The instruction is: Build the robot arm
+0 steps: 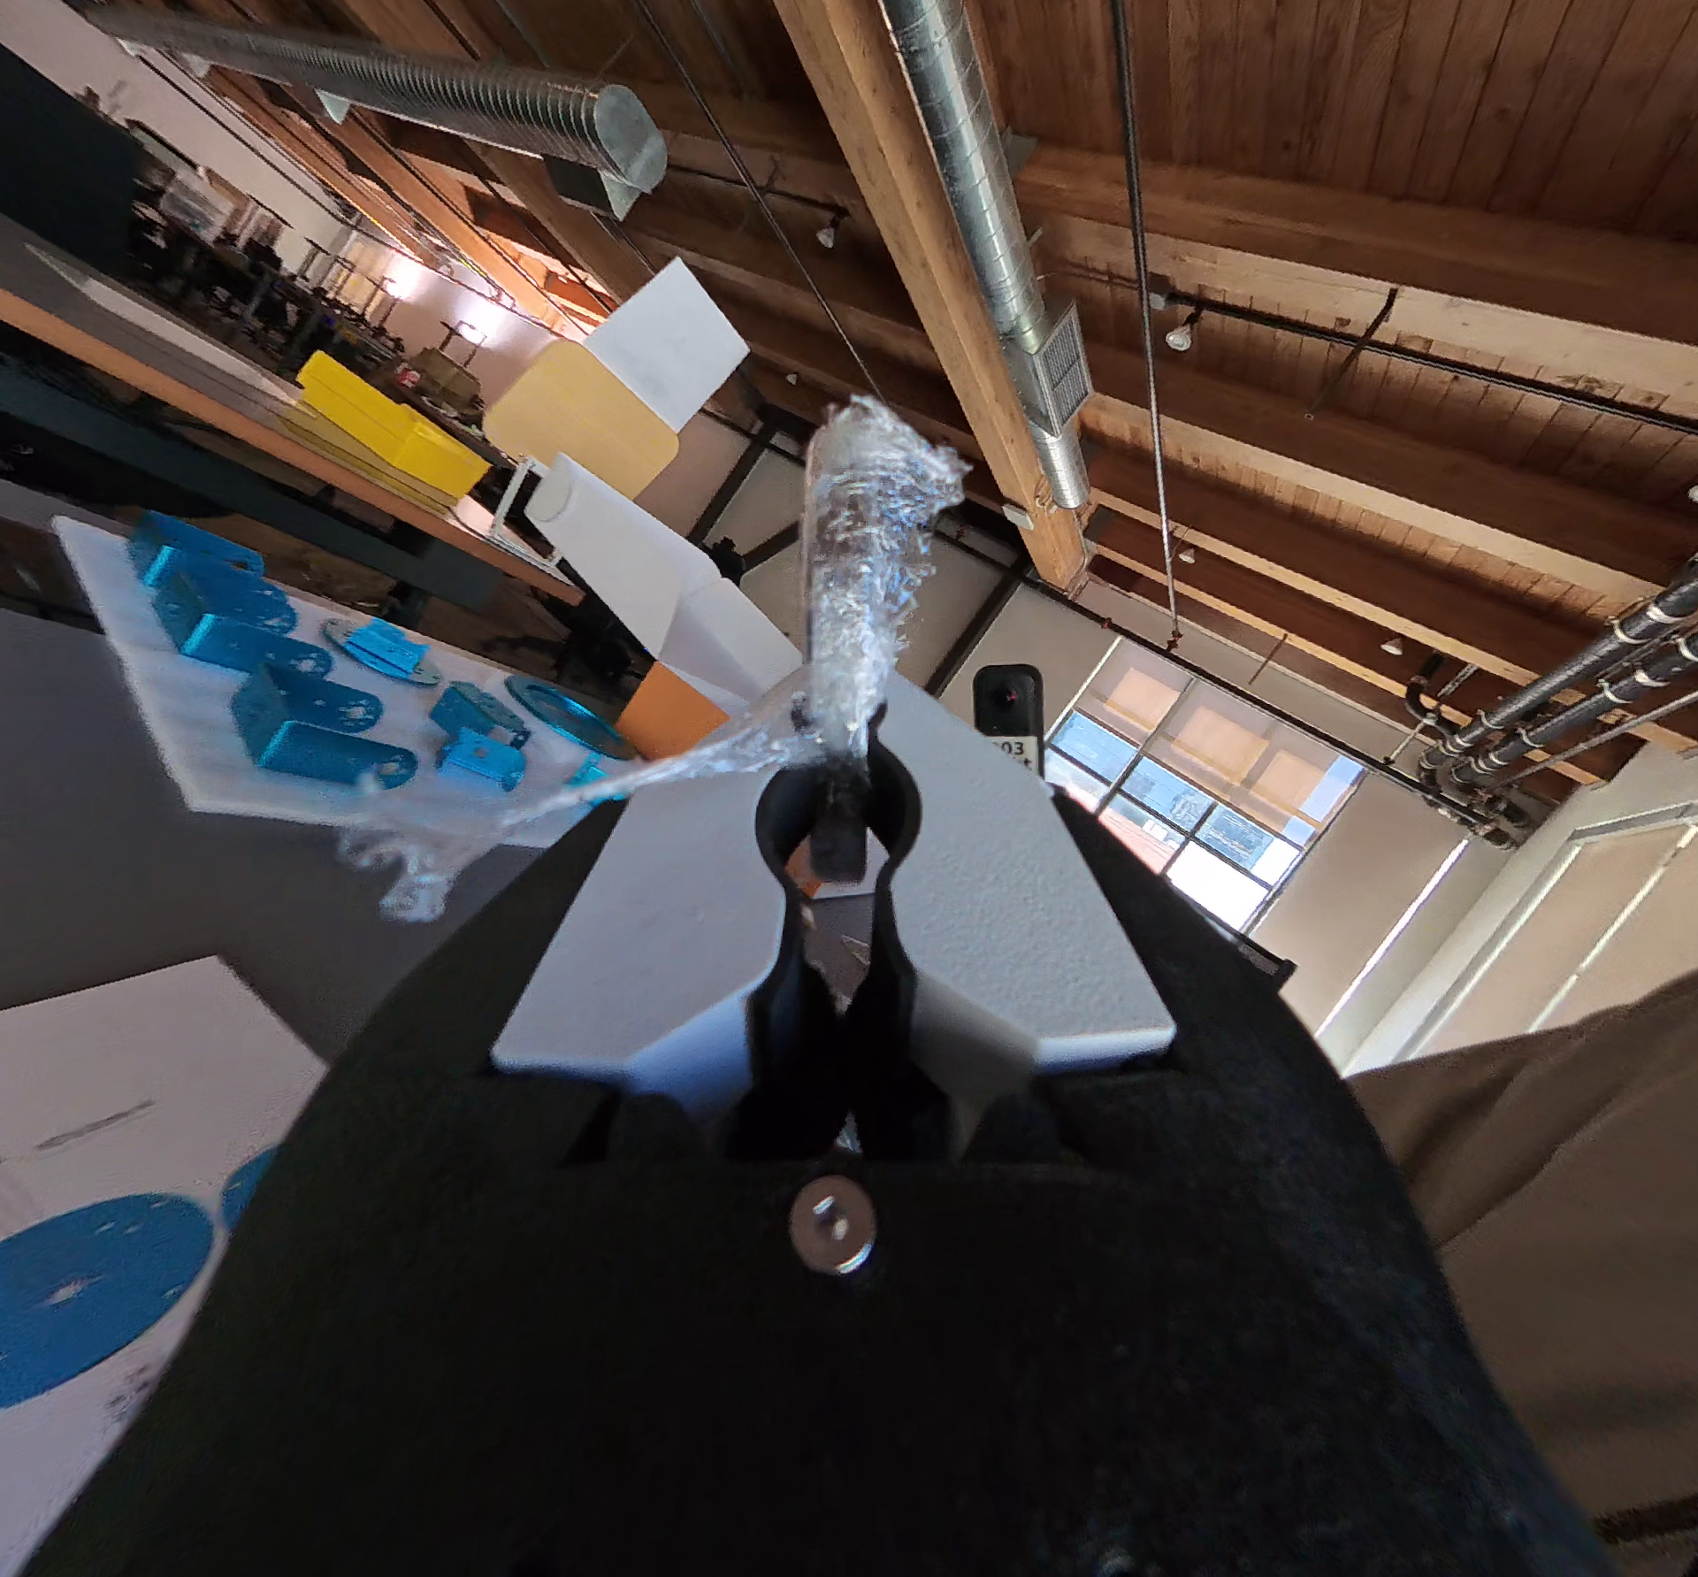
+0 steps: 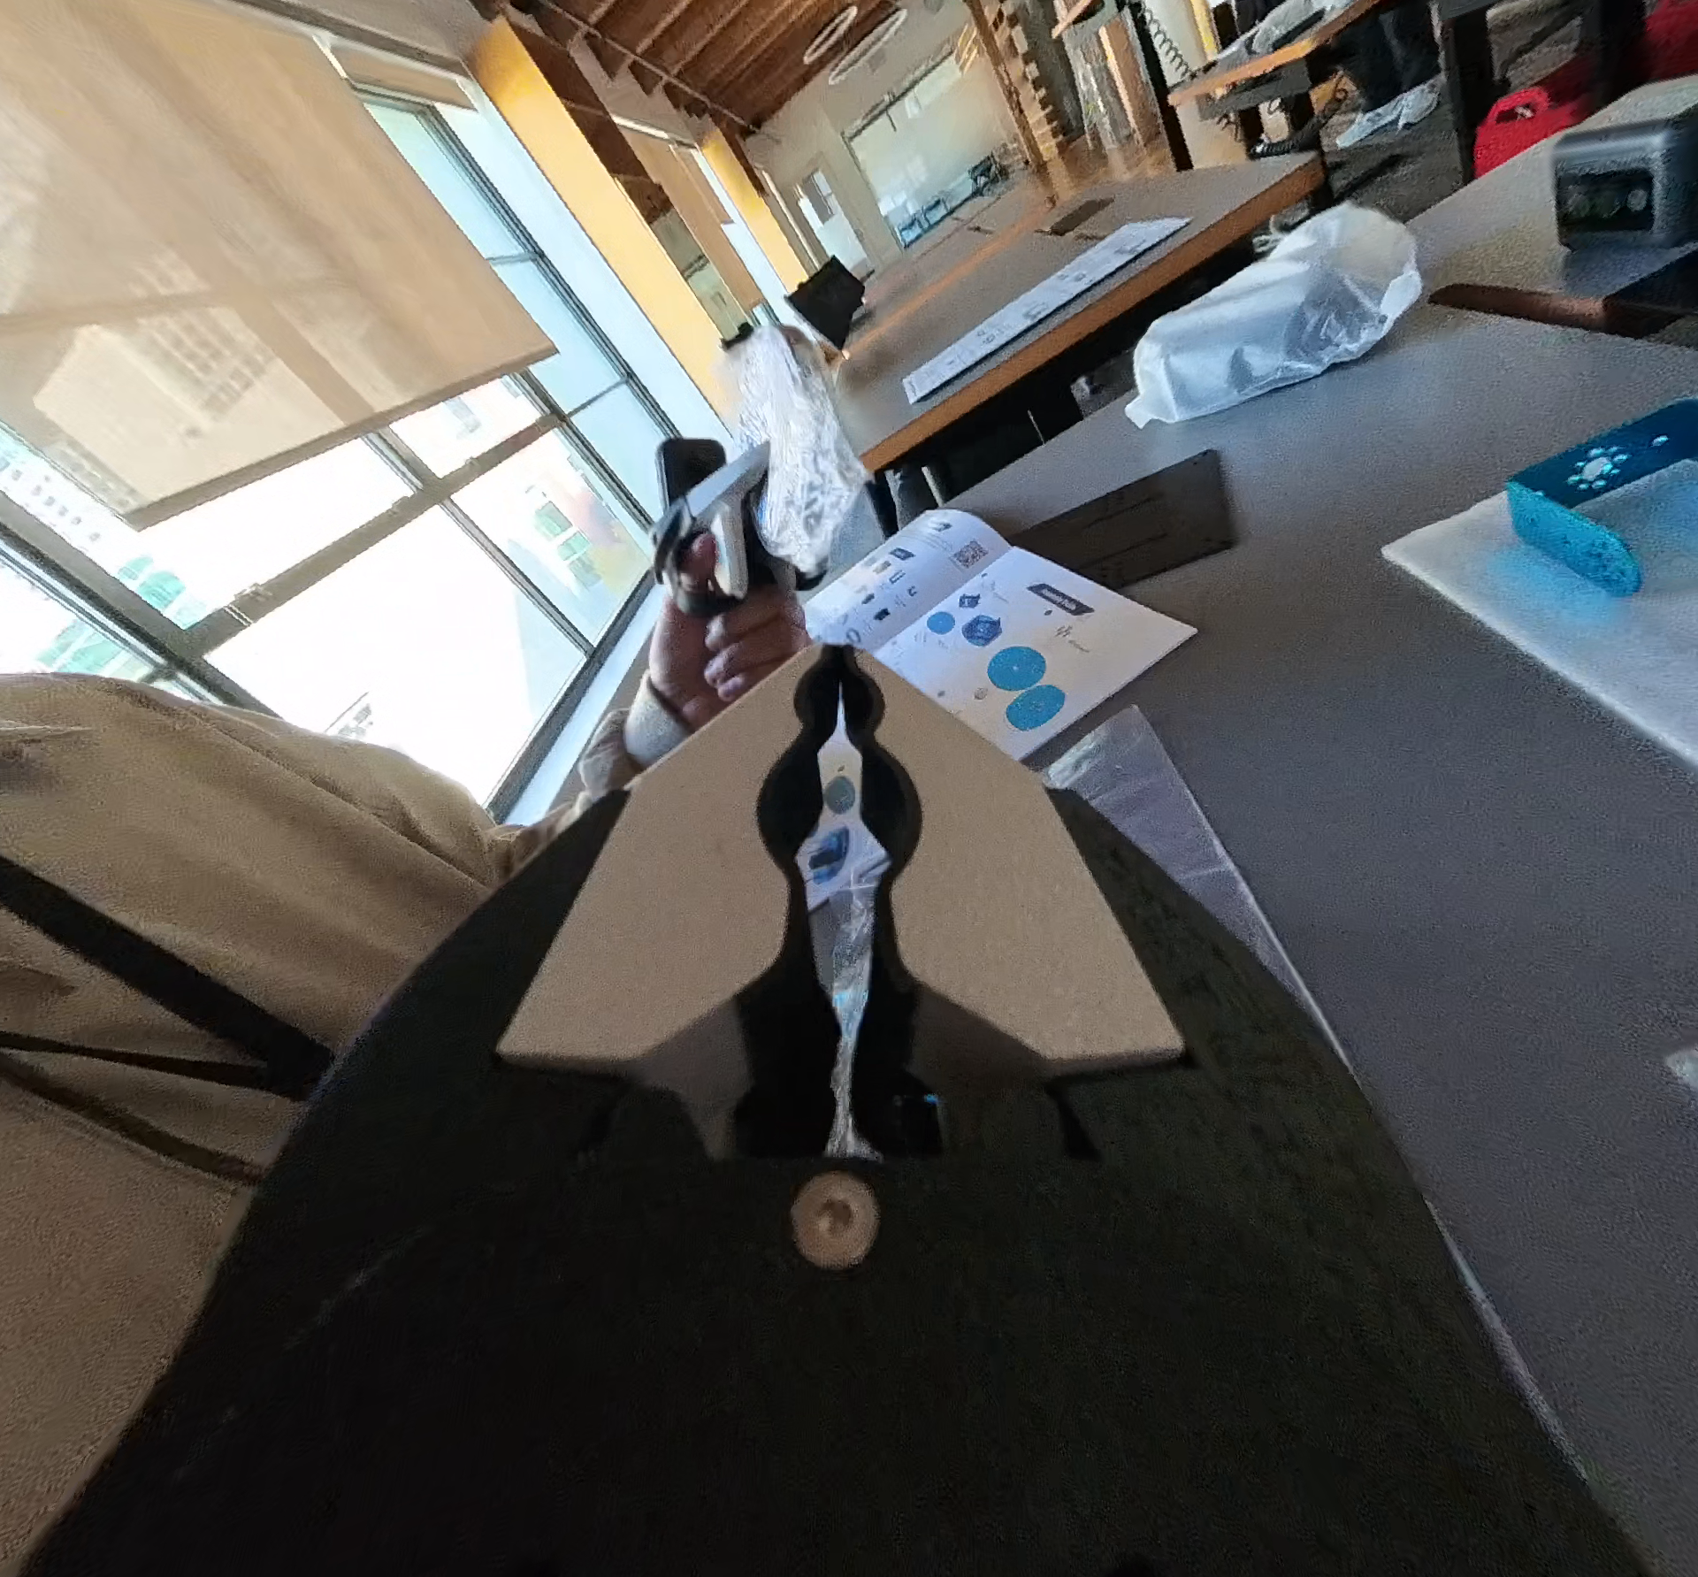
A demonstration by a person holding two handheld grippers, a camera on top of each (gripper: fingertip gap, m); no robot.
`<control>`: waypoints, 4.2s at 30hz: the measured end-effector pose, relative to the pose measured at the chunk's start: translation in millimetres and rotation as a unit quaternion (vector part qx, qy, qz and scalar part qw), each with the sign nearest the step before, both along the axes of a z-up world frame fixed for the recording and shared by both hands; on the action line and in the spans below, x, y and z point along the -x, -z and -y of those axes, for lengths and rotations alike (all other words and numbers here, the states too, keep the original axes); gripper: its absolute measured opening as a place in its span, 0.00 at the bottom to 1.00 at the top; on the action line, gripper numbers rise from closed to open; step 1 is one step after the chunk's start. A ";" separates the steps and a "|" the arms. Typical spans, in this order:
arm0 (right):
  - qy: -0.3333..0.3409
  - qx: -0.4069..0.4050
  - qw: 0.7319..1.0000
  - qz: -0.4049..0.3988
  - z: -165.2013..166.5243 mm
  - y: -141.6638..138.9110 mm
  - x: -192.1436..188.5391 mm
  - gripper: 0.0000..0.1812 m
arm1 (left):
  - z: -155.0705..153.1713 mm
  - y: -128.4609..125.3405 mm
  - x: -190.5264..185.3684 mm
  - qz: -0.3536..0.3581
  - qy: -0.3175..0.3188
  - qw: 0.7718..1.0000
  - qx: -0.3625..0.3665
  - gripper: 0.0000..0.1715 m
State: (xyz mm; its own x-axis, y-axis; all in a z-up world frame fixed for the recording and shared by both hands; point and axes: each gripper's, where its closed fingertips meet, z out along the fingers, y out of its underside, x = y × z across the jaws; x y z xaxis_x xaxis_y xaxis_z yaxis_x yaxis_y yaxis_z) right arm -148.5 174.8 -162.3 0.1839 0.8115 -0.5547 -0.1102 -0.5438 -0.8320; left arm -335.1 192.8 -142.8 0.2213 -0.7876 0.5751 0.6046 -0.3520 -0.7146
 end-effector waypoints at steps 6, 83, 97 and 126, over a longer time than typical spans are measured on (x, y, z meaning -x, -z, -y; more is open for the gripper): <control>0.012 -0.067 0.997 0.048 10.3 11.1 62.8 0.27 | 19.1 -4.6 -56.7 -0.027 0.035 0.999 -0.024 0.01; 0.383 0.148 0.760 0.504 243.1 92.0 -420.8 0.00 | 27.6 30.9 -64.6 -0.189 0.017 0.981 -0.032 0.01; 0.474 0.137 0.820 0.292 277.5 101.7 -443.4 0.39 | 42.3 15.3 -130.8 -0.189 0.077 0.978 -0.052 0.02; 0.166 -0.085 0.891 0.414 73.5 134.1 -168.7 0.19 | 31.6 25.1 -49.1 -0.198 -0.014 0.980 0.000 0.02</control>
State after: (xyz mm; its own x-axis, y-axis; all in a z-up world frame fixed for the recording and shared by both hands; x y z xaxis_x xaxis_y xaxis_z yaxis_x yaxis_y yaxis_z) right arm 20.2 101.3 -296.4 0.7182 0.6958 0.0082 0.4480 -0.4534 -0.7705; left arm -285.9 161.2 -167.8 0.4493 -0.7775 0.4401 0.2885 -0.3400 -0.8951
